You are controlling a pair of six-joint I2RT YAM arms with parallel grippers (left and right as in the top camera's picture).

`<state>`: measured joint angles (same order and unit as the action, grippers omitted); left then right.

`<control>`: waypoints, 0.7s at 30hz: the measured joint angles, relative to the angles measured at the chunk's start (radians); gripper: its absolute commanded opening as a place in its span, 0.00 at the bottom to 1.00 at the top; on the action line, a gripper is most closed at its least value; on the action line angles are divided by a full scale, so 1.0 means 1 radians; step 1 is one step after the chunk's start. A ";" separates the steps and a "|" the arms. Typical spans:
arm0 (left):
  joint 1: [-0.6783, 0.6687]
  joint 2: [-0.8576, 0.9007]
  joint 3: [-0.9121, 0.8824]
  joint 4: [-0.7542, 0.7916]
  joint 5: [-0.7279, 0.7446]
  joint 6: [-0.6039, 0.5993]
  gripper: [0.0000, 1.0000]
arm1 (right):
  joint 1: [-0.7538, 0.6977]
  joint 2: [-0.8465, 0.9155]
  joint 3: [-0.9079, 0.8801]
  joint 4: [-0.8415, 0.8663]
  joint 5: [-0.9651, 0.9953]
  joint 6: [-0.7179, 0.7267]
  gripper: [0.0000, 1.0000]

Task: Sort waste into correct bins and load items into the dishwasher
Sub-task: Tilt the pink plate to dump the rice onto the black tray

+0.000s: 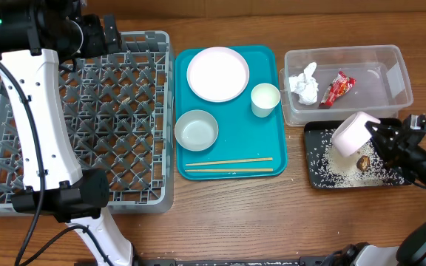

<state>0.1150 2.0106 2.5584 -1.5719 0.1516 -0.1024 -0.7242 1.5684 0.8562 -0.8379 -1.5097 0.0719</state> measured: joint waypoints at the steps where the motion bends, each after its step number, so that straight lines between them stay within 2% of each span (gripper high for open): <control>1: 0.000 0.000 0.000 0.000 0.000 0.000 1.00 | 0.002 0.000 0.000 -0.010 0.014 0.002 0.04; 6: 0.000 0.000 0.000 0.000 0.000 0.000 1.00 | 0.068 -0.089 0.033 -0.097 0.135 0.009 0.04; 10: 0.000 0.000 0.000 0.000 0.000 0.000 1.00 | 0.186 -0.235 0.150 -0.178 0.289 0.026 0.04; 15: 0.000 0.000 0.000 0.000 0.000 0.000 1.00 | 0.492 -0.359 0.322 -0.157 0.555 0.130 0.04; 21: 0.000 0.000 0.000 0.000 0.000 0.000 1.00 | 0.919 -0.311 0.352 -0.051 0.904 0.275 0.04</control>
<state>0.1146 2.0106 2.5584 -1.5719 0.1520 -0.1024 0.1951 1.2572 1.2079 -0.8886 -0.6056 0.3466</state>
